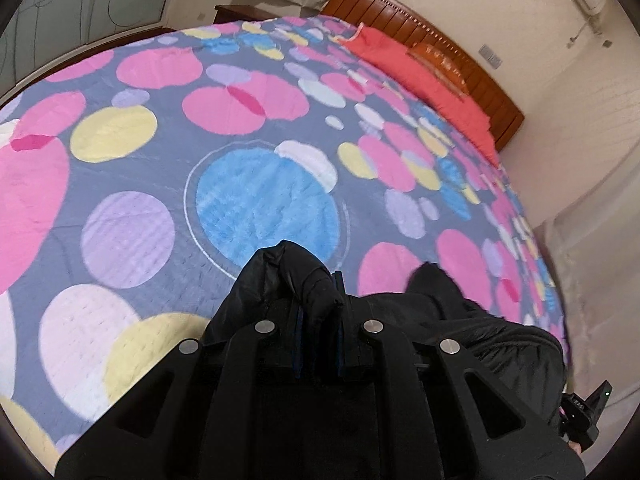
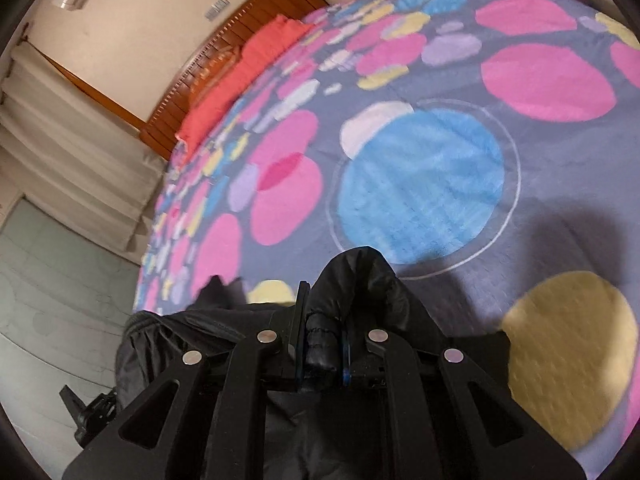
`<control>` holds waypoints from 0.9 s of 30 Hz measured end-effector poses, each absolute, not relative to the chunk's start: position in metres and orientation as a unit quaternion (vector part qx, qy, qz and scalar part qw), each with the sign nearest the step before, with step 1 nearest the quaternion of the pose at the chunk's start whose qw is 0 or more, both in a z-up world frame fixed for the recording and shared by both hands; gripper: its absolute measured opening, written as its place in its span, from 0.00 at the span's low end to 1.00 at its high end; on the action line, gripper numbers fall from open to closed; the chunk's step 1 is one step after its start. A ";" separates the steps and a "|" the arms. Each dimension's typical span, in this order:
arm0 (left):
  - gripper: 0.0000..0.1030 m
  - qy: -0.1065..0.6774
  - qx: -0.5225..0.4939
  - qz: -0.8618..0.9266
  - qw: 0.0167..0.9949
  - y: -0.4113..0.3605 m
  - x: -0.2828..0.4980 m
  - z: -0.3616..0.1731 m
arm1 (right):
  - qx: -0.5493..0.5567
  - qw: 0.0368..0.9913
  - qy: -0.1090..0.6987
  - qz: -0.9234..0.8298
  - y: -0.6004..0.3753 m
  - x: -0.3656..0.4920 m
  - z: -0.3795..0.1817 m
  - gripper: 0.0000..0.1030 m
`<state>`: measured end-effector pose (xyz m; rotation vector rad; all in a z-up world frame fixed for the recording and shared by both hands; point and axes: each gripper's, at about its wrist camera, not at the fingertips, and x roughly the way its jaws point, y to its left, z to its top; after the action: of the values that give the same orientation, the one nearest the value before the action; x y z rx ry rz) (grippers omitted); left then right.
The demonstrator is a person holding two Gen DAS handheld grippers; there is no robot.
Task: Fold large clothes
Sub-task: 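Lift the hem with both grippers and fold it toward the collar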
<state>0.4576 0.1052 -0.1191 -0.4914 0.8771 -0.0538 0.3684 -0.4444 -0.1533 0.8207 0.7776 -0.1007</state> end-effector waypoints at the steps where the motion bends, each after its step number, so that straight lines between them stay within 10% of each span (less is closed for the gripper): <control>1: 0.11 0.422 -0.230 -0.022 0.877 0.104 0.460 -0.123 | 0.383 0.844 0.372 -0.052 -0.444 0.371 -0.158 0.12; 9: 0.16 0.429 -0.191 -0.010 0.883 0.092 0.469 -0.142 | 0.376 0.846 0.374 -0.053 -0.443 0.373 -0.170 0.17; 15: 0.72 0.392 -0.232 -0.043 0.889 0.115 0.452 -0.104 | 0.388 0.848 0.361 -0.029 -0.451 0.358 -0.145 0.39; 17: 0.76 0.374 -0.239 -0.028 0.895 0.124 0.445 -0.090 | 0.381 0.859 0.341 -0.036 -0.454 0.346 -0.129 0.62; 27: 0.76 0.370 -0.223 -0.072 0.899 0.083 0.387 -0.066 | 0.257 0.908 0.328 -0.042 -0.373 0.333 -0.090 0.63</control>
<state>0.3872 0.0828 -0.0661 -0.4619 0.7670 -0.1492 0.3332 -0.3734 -0.0900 0.5296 0.6765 -0.0861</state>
